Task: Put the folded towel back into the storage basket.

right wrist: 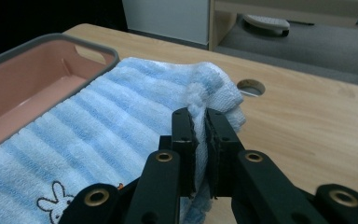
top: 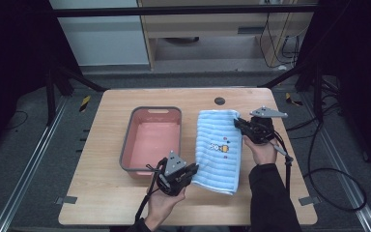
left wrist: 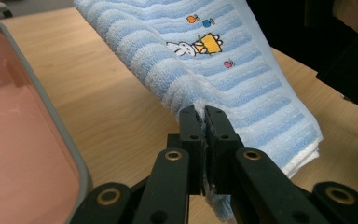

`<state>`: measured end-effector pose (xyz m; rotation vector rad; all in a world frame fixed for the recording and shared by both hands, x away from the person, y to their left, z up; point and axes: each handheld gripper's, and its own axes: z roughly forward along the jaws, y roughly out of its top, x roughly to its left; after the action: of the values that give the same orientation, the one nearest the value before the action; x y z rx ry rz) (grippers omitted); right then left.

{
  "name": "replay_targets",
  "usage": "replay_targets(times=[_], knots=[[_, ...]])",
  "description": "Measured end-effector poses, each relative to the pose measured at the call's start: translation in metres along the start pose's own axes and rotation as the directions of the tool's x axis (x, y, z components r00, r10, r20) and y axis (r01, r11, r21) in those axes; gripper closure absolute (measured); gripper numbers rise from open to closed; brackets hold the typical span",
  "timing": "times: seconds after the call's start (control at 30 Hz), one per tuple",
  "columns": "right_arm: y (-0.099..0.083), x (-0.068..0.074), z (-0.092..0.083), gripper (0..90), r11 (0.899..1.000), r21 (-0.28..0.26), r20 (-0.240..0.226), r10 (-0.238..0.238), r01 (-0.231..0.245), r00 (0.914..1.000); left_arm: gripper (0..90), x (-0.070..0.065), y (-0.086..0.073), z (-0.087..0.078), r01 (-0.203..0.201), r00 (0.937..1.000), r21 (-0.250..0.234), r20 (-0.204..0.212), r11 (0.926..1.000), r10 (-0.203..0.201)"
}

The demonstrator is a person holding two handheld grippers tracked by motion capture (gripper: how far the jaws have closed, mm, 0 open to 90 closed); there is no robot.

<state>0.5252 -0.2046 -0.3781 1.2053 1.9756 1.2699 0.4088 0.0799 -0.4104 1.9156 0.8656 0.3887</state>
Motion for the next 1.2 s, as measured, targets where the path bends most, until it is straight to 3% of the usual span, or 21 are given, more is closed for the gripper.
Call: replay_targets(times=[0.33,1.2], knots=[[0.041,0.028,0.002,83.4,0.998,-0.025,-0.007,-0.057,0.057,0.9983,86.0,0.02,0.019,-0.041,-0.012,0.9993,-0.079,-0.037,0.9968,0.009],[0.107,0.083,0.036,83.6,0.992,-0.073,-0.047,-0.107,0.104,0.9931,86.0,0.065,0.03,-0.088,0.029,0.9939,-0.17,-0.1,0.9851,-0.046]])
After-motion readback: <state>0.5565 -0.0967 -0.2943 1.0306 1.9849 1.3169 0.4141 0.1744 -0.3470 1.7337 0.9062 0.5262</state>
